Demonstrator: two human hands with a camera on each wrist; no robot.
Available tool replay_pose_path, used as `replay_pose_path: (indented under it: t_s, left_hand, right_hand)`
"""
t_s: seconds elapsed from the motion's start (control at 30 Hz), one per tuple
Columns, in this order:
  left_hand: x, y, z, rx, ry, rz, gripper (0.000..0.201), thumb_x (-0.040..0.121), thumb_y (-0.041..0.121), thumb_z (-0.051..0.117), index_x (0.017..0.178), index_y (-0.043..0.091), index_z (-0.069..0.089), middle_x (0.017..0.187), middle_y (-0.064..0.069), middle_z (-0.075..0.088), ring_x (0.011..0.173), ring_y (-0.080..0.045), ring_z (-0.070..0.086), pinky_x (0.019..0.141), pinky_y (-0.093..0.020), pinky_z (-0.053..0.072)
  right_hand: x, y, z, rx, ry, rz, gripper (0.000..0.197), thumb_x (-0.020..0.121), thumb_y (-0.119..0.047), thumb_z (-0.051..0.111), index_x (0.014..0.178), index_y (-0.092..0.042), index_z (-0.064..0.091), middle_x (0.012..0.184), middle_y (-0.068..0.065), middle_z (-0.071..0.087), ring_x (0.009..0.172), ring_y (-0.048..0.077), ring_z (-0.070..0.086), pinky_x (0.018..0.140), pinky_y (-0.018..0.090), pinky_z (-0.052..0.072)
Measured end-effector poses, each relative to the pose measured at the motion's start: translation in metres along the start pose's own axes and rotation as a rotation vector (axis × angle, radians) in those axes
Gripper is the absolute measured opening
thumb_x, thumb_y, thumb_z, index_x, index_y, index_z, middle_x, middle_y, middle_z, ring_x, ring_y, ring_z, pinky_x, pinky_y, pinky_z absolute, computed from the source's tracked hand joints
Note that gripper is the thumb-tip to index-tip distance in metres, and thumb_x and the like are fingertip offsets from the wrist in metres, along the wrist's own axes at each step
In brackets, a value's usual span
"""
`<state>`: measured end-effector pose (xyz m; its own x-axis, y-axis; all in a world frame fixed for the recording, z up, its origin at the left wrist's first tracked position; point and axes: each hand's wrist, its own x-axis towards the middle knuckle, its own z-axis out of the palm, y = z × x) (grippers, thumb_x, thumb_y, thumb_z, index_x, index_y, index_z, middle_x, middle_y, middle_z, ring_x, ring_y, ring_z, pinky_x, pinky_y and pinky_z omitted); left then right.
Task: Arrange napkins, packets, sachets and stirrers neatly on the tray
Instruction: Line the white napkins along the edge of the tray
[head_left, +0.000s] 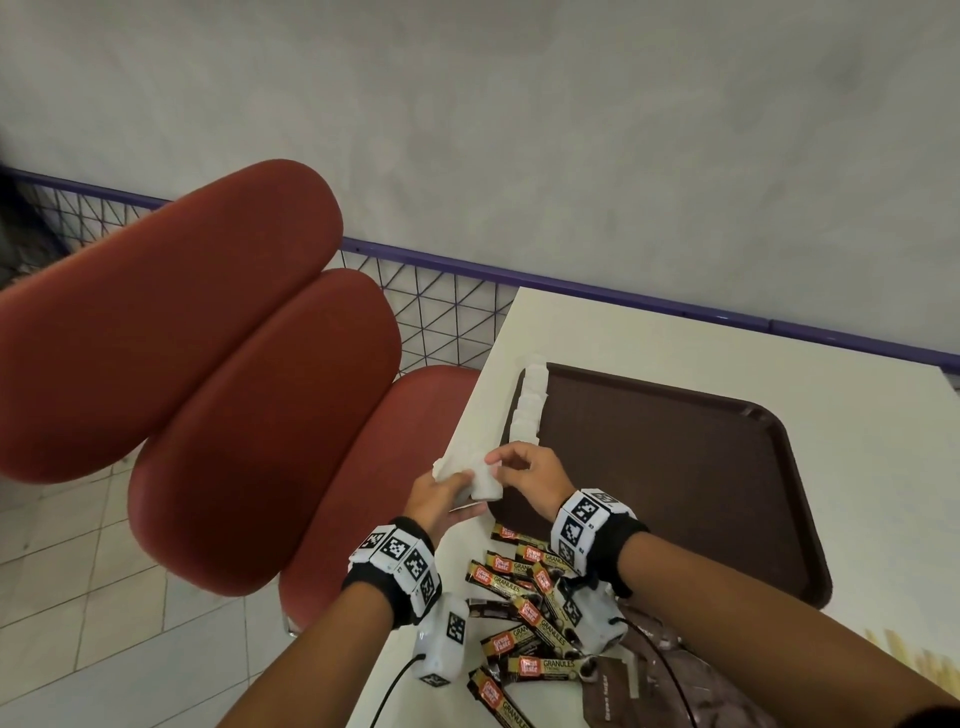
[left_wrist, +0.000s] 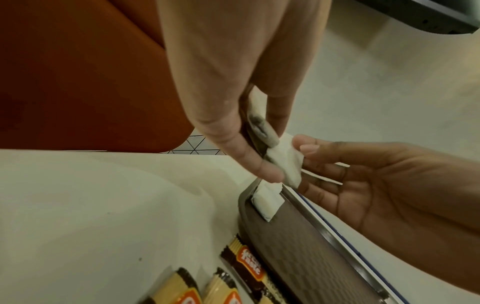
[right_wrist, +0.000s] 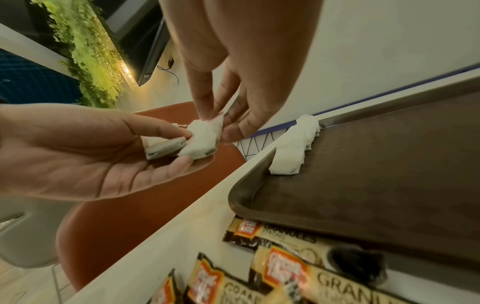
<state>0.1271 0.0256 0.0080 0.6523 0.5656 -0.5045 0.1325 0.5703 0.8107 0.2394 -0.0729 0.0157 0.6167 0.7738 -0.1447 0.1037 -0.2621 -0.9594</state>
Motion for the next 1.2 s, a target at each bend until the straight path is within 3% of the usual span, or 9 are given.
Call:
replay_pose_path:
  t_s: [0.1,0.23,0.37,0.5,0.6,0.7,0.9,1.07,1.2]
  left_hand:
    - [0.001,0.000,0.001,-0.002,-0.010,0.001,0.030,0.092,0.001,0.052,0.121,-0.005,0.052,0.098,-0.016,0.065,0.081,-0.026,0.066,0.069,-0.033,0.059]
    - [0.002,-0.002,0.000,0.024,-0.006,-0.008,0.030,0.091,0.003,0.053,0.120,-0.006,0.053,0.098,-0.017,0.064,0.082,-0.026,0.066,0.067,-0.030,0.059]
    - [0.010,-0.003,-0.009,0.005,0.058,-0.043,0.034,0.092,0.002,0.048,0.125,-0.007,0.048,0.100,-0.019,0.060,0.082,-0.026,0.064,0.065,-0.027,0.057]
    - [0.015,-0.007,-0.016,0.003,0.116,-0.045,0.040,0.093,0.000,0.045,0.131,-0.010,0.039,0.106,-0.023,0.059,0.083,-0.027,0.064,0.057,-0.024,0.058]
    - [0.015,-0.006,-0.017,0.016,0.100,-0.033,0.032,0.094,0.003,0.049,0.124,-0.007,0.047,0.108,-0.021,0.059,0.087,-0.028,0.063,0.066,-0.028,0.057]
    - [0.014,-0.007,-0.018,0.040,0.091,-0.026,0.012,0.093,0.004,0.051,0.103,0.002,0.056,0.109,-0.020,0.058,0.098,-0.028,0.059,0.074,-0.029,0.054]
    - [0.017,-0.012,-0.023,0.081,0.109,-0.025,0.032,0.091,0.007,0.055,0.120,-0.007,0.053,0.123,-0.025,0.058,0.111,-0.032,0.058,0.071,-0.025,0.055]
    - [0.014,-0.010,-0.021,0.094,0.079,-0.034,0.013,0.091,0.007,0.056,0.103,0.001,0.057,0.121,-0.025,0.059,0.107,-0.030,0.058,0.074,-0.027,0.055]
    - [0.013,-0.008,-0.019,0.105,0.072,-0.026,0.025,0.091,0.008,0.057,0.113,-0.003,0.056,0.123,-0.024,0.058,0.113,-0.032,0.057,0.067,-0.024,0.056]
  right_hand:
    - [-0.004,0.002,0.004,-0.003,-0.044,0.024,0.026,0.080,0.003,0.063,0.076,-0.022,0.064,0.086,0.009,0.061,0.084,0.020,0.055,0.086,0.035,0.048]
    - [0.002,0.006,-0.004,-0.084,0.134,0.090,0.024,0.083,0.005,0.058,0.101,-0.009,0.066,0.090,0.007,0.060,0.076,0.012,0.055,0.068,0.009,0.044]
    - [0.017,0.017,-0.024,-0.140,0.383,0.180,0.028,0.082,0.008,0.056,0.105,-0.007,0.063,0.107,0.016,0.062,0.087,0.024,0.059,0.077,0.025,0.047]
    - [0.021,0.026,-0.029,-0.258,0.308,0.223,0.028,0.082,0.011,0.054,0.102,-0.007,0.062,0.105,0.018,0.063,0.078,0.019,0.053,0.071,0.024,0.045]
    - [0.024,0.031,-0.026,-0.301,0.247,0.251,0.029,0.080,0.013,0.053,0.100,-0.007,0.062,0.096,0.015,0.060,0.075,0.018,0.051,0.069,0.026,0.044]
    - [0.028,0.036,-0.020,-0.350,0.227,0.223,0.028,0.079,0.011,0.057,0.097,-0.009,0.063,0.109,0.012,0.059,0.087,0.019,0.053,0.081,0.029,0.047]
    - [0.032,0.041,-0.012,-0.454,0.133,0.203,0.025,0.080,0.006,0.063,0.102,-0.006,0.065,0.120,0.012,0.050,0.111,0.028,0.051,0.097,0.033,0.045]
    - [0.030,0.040,-0.010,-0.434,0.124,0.224,0.028,0.081,-0.001,0.065,0.108,-0.009,0.064,0.124,0.011,0.042,0.119,0.027,0.044,0.106,0.030,0.037]
    - [0.019,0.032,-0.015,-0.439,0.120,0.218,0.033,0.081,-0.015,0.069,0.113,-0.014,0.063,0.128,0.007,0.038,0.124,0.023,0.031,0.105,0.027,0.028]
